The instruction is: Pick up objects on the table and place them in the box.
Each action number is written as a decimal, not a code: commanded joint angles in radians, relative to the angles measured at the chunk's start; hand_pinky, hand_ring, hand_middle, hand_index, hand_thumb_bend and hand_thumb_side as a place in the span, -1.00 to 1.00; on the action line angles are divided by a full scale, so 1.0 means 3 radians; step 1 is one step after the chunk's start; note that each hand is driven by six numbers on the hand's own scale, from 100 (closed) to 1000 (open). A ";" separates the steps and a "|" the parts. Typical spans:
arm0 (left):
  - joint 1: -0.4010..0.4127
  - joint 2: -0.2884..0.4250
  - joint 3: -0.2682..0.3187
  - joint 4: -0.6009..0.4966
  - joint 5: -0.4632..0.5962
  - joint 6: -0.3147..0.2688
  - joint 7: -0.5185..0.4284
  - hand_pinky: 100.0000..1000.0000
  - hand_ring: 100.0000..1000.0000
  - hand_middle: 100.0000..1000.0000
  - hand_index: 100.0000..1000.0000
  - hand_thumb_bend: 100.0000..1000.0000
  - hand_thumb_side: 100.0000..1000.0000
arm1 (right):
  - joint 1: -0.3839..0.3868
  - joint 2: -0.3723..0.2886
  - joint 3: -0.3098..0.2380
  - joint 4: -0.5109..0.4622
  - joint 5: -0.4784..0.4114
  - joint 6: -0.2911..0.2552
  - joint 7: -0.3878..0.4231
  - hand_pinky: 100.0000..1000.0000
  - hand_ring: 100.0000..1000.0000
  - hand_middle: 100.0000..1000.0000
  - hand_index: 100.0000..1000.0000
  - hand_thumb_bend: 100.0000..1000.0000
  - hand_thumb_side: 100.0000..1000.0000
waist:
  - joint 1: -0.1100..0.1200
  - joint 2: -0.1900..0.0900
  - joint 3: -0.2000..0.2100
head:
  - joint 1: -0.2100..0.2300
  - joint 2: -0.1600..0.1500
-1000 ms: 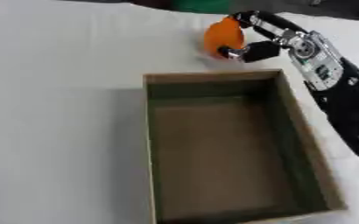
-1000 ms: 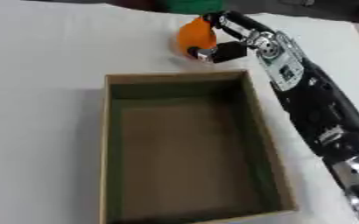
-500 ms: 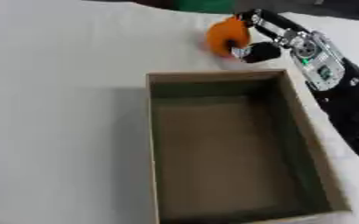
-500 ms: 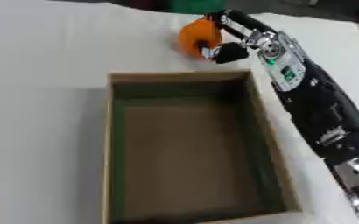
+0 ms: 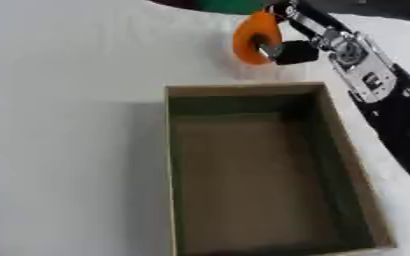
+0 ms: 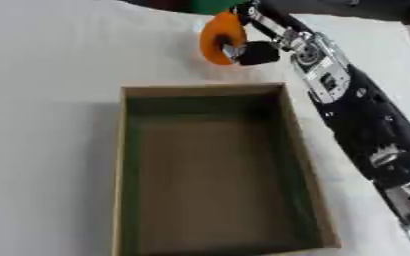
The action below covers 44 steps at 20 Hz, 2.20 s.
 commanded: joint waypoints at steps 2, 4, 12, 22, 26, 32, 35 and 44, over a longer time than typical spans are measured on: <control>0.0058 0.0036 0.0043 -0.0057 -0.0021 0.0010 0.0034 -0.29 0.00 0.12 0.37 -1.00 0.52 | -0.0049 -0.0203 0.0016 -0.0288 -0.0163 -0.0102 -0.0119 0.47 0.39 -0.08 0.36 -1.00 -0.46 | 0.0052 -0.0242 -0.0072 | 0.0005 0.0105; 0.0106 0.0039 0.0055 -0.0057 -0.0031 0.0016 0.0053 -0.29 0.00 0.12 0.37 -1.00 0.52 | -0.0013 -0.0256 0.0049 -0.0450 -0.0263 -0.0141 -0.0151 0.47 0.39 -0.08 0.35 -1.00 -0.46 | 0.0081 -0.0329 -0.0127 | 0.0025 0.0178; 0.0209 0.0054 0.0047 -0.0057 -0.0048 0.0028 0.0093 -0.29 0.00 0.12 0.37 -1.00 0.51 | 0.0109 -0.0368 0.0245 -0.1114 -0.0671 -0.0100 -0.0169 0.44 0.38 -0.08 0.33 -1.00 -0.47 | 0.0181 -0.0610 -0.0307 | 0.0194 0.0362; 0.0234 0.0065 0.0036 -0.0057 -0.0043 -0.0034 0.0117 -0.30 0.01 0.12 0.37 -1.00 0.51 | 0.0501 -0.0249 0.0376 -0.1910 -0.1007 0.0244 0.0079 0.43 0.38 -0.08 0.32 -1.00 -0.48 | 0.0268 -0.0804 -0.0399 | 0.0305 0.0525; 0.0244 0.0070 0.0026 -0.0057 -0.0038 -0.0071 0.0124 -0.31 0.01 0.11 0.37 -1.00 0.51 | 0.0615 0.0030 0.0408 -0.2085 -0.0856 0.0437 0.0208 0.44 0.38 -0.08 0.33 -1.00 -0.49 | 0.0324 -0.0866 -0.0487 | 0.0395 0.0600; 0.0268 0.0088 0.0032 -0.0057 -0.0042 -0.0078 0.0127 -0.31 0.01 0.12 0.37 -1.00 0.51 | 0.0810 0.0225 0.0503 -0.2256 -0.0606 0.0653 0.0366 0.42 0.38 -0.08 0.31 -1.00 -0.49 | 0.0331 -0.0897 -0.0570 | 0.0449 0.0618; 0.0275 0.0100 0.0030 -0.0057 -0.0048 -0.0071 0.0123 -0.31 0.01 0.12 0.37 -1.00 0.51 | 0.0882 0.0189 0.0596 -0.2331 -0.0461 0.0621 0.0475 0.40 0.39 -0.07 0.31 -1.00 -0.47 | 0.0317 -0.0907 -0.0588 | 0.0467 0.0624; 0.0298 0.0137 0.0024 -0.0057 -0.0062 -0.0051 0.0115 -0.31 0.01 0.12 0.37 -1.00 0.51 | 0.0966 -0.0052 0.0938 -0.2348 -0.0026 0.0343 0.0841 0.34 0.44 -0.03 0.29 -1.00 -0.40 | 0.0256 -0.0935 -0.0597 | 0.0491 0.0628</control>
